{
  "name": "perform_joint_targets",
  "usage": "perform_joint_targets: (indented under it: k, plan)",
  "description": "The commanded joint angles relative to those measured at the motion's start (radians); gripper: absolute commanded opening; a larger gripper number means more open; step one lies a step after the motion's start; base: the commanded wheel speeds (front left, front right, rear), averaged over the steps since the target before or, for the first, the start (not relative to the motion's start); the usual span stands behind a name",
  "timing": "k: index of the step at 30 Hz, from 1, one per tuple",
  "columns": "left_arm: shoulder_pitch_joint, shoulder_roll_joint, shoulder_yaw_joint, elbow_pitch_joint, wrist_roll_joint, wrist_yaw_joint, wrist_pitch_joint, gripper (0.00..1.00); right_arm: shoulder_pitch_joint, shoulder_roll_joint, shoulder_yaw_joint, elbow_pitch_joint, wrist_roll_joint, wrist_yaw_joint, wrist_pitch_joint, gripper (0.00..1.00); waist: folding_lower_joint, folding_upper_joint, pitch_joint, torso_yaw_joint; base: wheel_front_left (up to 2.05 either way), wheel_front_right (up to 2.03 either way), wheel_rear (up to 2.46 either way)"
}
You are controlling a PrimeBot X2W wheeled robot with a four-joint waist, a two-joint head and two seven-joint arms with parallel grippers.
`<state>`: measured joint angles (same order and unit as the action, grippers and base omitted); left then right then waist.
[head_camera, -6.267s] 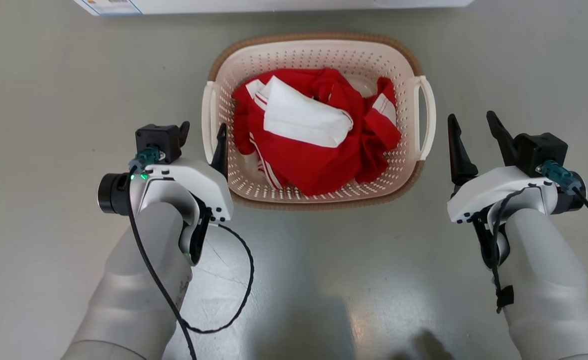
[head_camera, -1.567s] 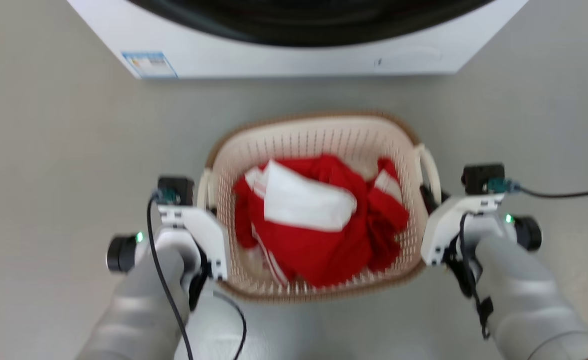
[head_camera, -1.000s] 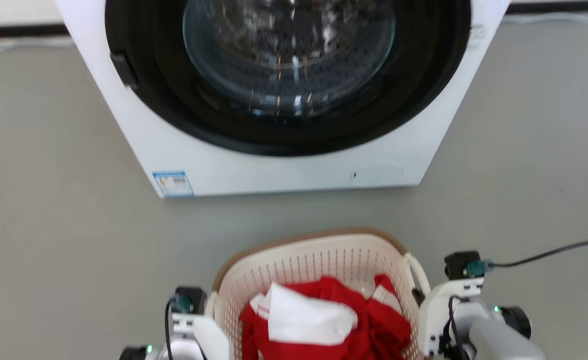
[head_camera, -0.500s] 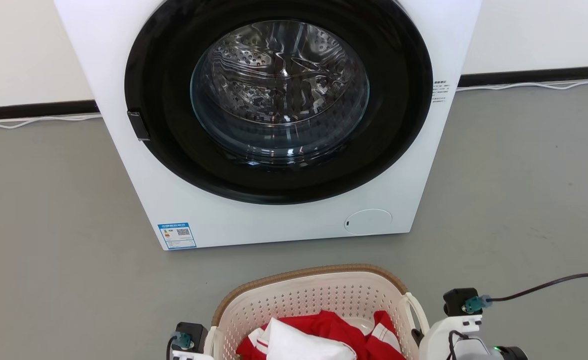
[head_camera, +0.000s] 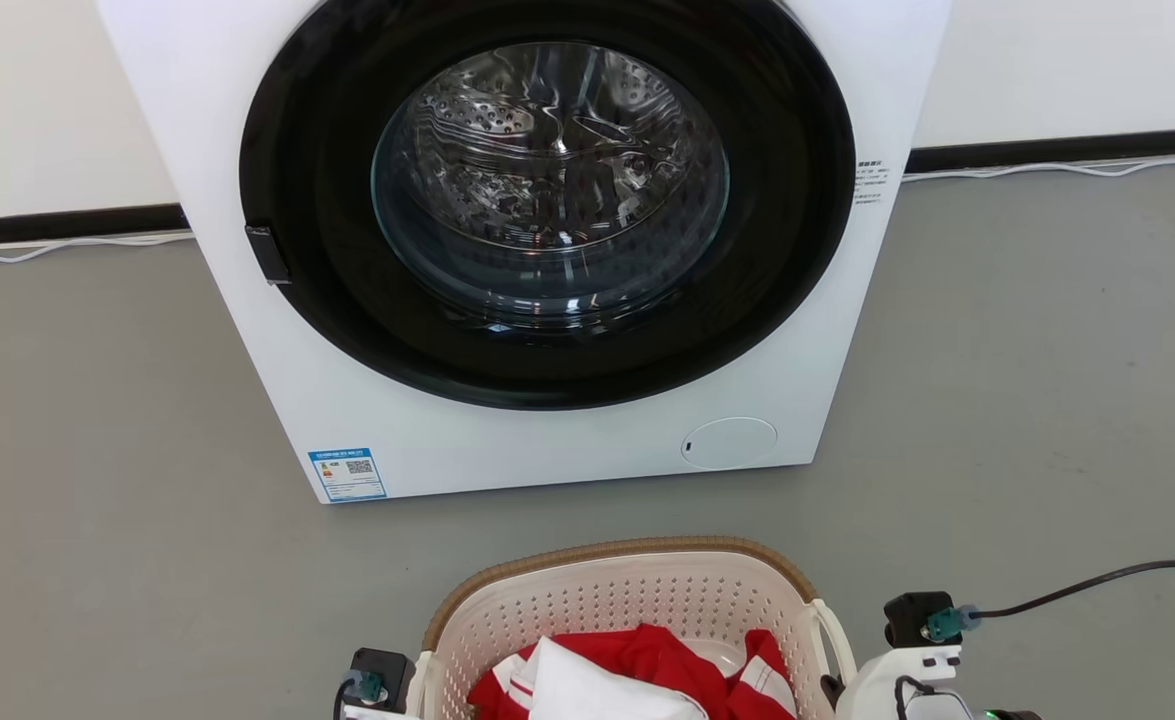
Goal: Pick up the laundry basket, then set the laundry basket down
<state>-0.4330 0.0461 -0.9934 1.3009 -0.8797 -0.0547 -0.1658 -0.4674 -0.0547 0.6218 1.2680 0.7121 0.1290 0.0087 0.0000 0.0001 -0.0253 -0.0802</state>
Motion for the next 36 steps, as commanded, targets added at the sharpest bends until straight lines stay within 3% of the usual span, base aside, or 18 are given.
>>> perform_joint_targets:
  k: [1,36]
  plan:
    - [-0.012,0.004,0.004,-0.011,0.006,-0.028,-0.018,0.0,-0.014,0.005,0.025,-0.028,0.011,0.002,-0.016,0.0,0.0,-0.0001,0.0,-0.001,0.0,0.0,0.0]
    - [-0.025,0.011,-0.019,-0.01,-0.002,-0.022,-0.029,0.0,-0.056,0.005,0.156,-0.007,0.149,0.002,-0.055,0.0,0.0,-0.0001,0.022,-0.004,0.0,0.0,0.0]
